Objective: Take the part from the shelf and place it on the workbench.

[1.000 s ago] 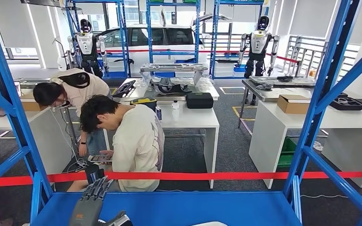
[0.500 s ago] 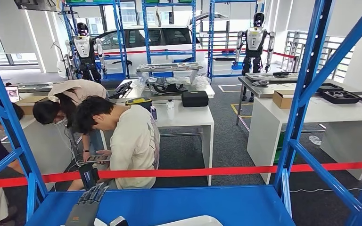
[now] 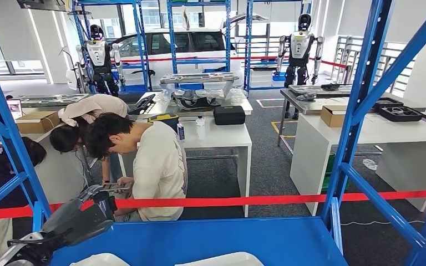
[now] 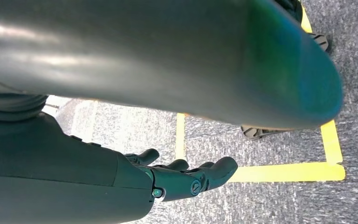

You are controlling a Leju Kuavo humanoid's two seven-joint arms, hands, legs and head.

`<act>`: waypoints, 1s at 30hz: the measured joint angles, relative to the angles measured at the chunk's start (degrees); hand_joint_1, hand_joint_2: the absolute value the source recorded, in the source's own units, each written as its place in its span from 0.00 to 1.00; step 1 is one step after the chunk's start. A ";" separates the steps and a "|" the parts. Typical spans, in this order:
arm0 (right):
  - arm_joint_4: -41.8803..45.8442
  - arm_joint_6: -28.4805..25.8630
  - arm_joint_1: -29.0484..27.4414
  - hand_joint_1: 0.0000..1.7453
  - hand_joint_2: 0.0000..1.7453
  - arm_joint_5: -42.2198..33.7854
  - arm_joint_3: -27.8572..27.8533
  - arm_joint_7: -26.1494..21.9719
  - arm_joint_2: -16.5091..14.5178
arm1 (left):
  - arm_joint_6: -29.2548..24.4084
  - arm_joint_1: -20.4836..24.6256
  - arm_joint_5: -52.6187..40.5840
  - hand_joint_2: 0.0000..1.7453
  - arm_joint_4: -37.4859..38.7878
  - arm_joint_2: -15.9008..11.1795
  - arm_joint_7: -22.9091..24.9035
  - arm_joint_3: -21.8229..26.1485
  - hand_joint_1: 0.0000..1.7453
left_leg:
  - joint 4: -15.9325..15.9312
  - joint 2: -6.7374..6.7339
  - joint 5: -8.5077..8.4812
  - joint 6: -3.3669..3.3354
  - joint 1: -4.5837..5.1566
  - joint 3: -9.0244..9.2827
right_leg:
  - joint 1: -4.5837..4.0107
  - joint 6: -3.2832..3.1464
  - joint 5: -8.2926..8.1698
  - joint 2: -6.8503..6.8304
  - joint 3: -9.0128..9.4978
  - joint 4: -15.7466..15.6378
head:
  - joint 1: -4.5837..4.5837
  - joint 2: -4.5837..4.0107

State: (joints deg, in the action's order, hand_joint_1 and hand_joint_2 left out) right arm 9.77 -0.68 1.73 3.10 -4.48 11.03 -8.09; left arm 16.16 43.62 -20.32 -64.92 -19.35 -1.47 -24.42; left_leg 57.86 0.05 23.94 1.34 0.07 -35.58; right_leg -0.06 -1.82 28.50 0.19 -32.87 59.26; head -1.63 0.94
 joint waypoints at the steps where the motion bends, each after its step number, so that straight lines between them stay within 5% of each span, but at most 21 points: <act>1: 0.00 0.00 -0.04 0.00 0.00 0.00 0.00 -0.02 0.00 | 0.08 0.16 0.66 1.00 -0.39 -0.54 0.15 -0.01 0.00 | 0.01 0.00 0.01 0.01 0.00 0.00 | 0.02 0.01 -0.01 0.01 0.00 -0.01 | -0.01 0.00; 10: 0.00 0.00 0.01 0.00 0.00 0.00 0.00 0.12 0.00 | -0.32 -0.47 5.72 1.00 -2.23 -2.60 0.22 -0.40 0.00 | 0.09 0.03 0.02 -0.01 0.12 -0.03 | 0.15 0.12 -0.07 -0.01 0.03 -0.03 | 0.00 0.00; 30: 0.00 0.00 0.18 0.00 0.00 2.63 0.06 0.98 0.15 | -4.83 -17.54 6.23 1.00 -14.07 -3.37 -0.41 -9.61 0.00 | 0.12 0.04 0.13 -0.15 0.25 -0.10 | 0.25 0.22 -0.01 -0.04 -0.01 -0.06 | -0.01 0.00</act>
State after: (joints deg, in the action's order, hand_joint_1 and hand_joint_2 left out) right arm 9.77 -0.68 1.92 5.74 -4.42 12.01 -7.93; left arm 11.33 26.08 -14.09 -79.00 -22.72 -1.88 -34.03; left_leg 57.98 0.09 24.07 1.19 0.33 -35.68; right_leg 0.19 -1.60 28.49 0.15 -32.88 59.19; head -1.63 0.94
